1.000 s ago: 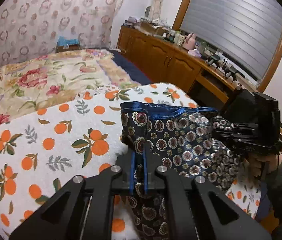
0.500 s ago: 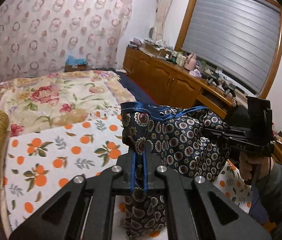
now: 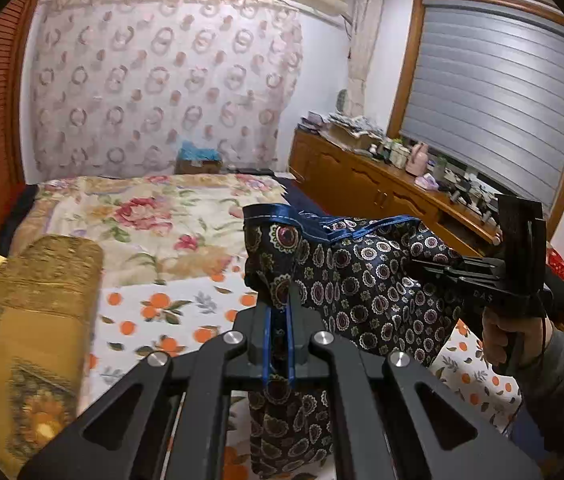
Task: Fold small clothes
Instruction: 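Carry the lifted bundle with both grippers toward the yellow plush toy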
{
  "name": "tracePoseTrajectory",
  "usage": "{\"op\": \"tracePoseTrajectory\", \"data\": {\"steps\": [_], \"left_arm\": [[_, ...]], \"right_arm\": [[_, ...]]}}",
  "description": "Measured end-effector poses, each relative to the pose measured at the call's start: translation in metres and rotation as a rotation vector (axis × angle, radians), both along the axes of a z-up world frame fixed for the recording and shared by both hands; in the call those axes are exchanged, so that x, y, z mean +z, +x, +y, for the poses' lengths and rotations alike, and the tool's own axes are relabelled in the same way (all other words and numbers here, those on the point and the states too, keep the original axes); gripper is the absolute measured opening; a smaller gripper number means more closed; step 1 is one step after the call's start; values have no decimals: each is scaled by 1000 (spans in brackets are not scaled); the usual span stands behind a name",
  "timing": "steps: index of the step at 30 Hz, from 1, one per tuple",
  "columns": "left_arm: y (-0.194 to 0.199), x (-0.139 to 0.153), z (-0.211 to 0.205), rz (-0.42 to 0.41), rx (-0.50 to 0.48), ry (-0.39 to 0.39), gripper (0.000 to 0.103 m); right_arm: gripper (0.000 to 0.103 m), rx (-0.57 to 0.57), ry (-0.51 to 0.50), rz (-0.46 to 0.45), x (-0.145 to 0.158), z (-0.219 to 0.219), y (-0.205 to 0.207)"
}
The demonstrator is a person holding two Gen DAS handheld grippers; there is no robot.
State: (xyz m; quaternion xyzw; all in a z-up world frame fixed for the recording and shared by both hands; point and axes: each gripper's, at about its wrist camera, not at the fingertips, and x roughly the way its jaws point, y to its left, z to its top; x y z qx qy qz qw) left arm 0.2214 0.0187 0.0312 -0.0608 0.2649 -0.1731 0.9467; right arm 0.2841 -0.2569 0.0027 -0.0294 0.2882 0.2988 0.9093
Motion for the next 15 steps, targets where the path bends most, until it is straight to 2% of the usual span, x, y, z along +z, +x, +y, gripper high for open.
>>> {"op": "tracePoseTrajectory", "data": {"steps": [10, 15], "left_arm": [[-19, 18, 57, -56, 113, -12, 3], [-34, 27, 94, -95, 196, -26, 3]], "right_arm": [[10, 106, -6, -73, 33, 64, 14], [10, 190, -17, -130, 57, 112, 21]]}}
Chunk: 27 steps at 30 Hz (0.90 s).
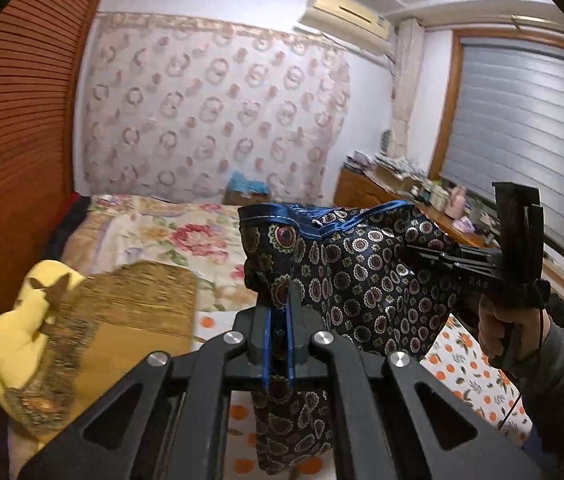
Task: Fold small clothes
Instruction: 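Carry the lifted bundle with both grippers toward the yellow plush toy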
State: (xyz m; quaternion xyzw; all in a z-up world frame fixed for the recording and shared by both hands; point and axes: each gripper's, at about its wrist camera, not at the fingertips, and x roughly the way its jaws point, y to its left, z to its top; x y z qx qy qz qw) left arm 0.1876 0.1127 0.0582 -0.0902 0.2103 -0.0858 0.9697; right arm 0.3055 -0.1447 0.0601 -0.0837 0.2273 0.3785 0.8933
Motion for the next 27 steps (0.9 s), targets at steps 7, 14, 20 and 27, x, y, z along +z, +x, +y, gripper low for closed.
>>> {"op": "tracePoseTrajectory", "data": {"steps": [7, 14, 20, 27], "left_arm": [[-21, -12, 61, -35, 151, -68, 3], [-35, -54, 115, 12, 313, -112, 3], [-45, -99, 137, 91, 401, -133, 3], [-57, -123, 140, 122, 445, -149, 3]], "right_arm": [[10, 133, -47, -92, 27, 87, 10], [10, 264, -132, -137, 18, 196, 26], [10, 354, -219, -95, -24, 276, 45], [12, 379, -236, -66, -47, 320, 57]]}}
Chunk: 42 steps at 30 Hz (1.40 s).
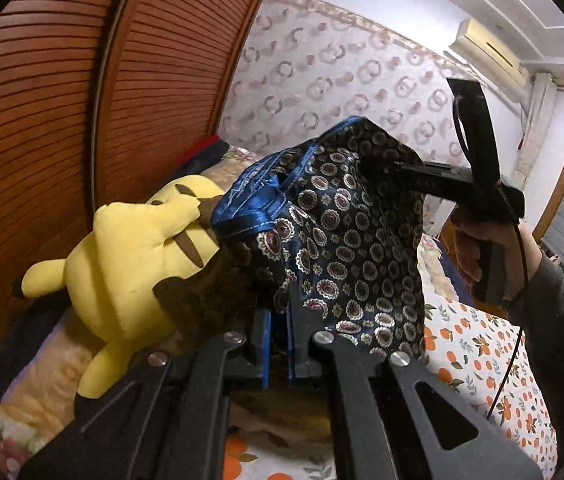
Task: Fold small clothes
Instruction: 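Carry the lifted bundle with both grippers toward the yellow plush toy, then lower the bundle beside the yellow plush toy and open both grippers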
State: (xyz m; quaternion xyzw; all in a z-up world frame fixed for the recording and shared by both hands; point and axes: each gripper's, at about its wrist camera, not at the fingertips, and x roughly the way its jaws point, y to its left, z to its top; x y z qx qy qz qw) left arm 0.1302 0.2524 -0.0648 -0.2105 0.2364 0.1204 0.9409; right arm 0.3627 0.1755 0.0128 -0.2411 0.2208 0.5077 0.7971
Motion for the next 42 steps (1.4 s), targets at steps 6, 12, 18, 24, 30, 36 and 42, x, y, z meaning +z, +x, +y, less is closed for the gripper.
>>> {"op": "tracePoseTrajectory", "data": {"steps": [6, 12, 18, 24, 30, 36, 42], "left_arm": [[2, -1, -4, 22, 7, 2, 3], [7, 1, 1, 38, 13, 13, 3], [11, -3, 3, 56, 15, 28, 3], [15, -6, 2, 85, 16, 53, 3], [17, -1, -3, 107, 9, 98, 4], [11, 12, -6, 98, 18, 175, 24], [-3, 24, -2, 61, 67, 215, 39]], "right_arm": [[30, -107, 36, -14, 9, 8, 18], [39, -156, 104, -11, 28, -29, 24], [39, -26, 2, 124, -13, -31, 15], [39, -52, -78, 173, -68, -14, 22], [40, -83, -52, 157, -76, -18, 20], [41, -103, -7, 140, -60, -29, 2], [44, -64, 35, 143, -50, -38, -21]]}}
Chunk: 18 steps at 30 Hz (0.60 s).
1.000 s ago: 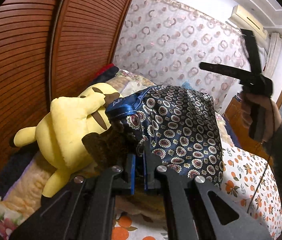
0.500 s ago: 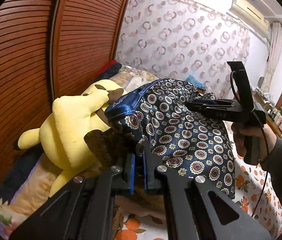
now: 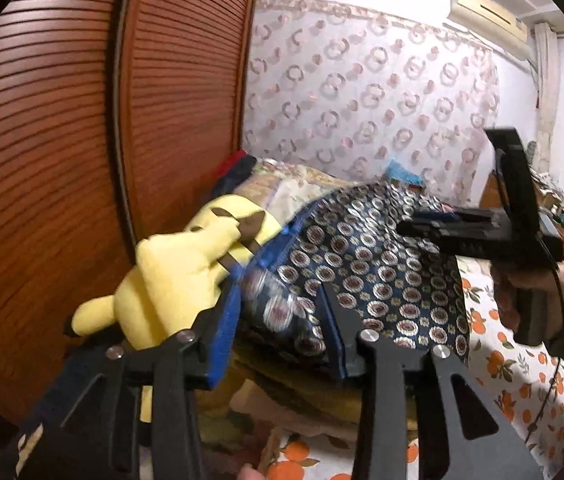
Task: Fold small clothes
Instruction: 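Lower the bundle beside the yellow plush toy and open both grippers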
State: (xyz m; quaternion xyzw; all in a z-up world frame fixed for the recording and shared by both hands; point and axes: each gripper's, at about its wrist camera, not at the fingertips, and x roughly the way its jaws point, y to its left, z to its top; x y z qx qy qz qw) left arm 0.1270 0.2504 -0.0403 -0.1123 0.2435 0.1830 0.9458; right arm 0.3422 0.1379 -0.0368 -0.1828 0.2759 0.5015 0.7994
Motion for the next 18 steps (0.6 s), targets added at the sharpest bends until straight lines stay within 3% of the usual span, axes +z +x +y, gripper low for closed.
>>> {"op": "tracePoseTrajectory", "data": {"steps": [9, 18], "left_arm": [[-16, 15, 0, -8, 15, 41, 54], [-35, 25, -15, -7, 7, 77, 54]], "right_arm": [[45, 12, 28, -4, 2, -12, -33], [48, -9, 52, -7, 7, -32, -63]]}}
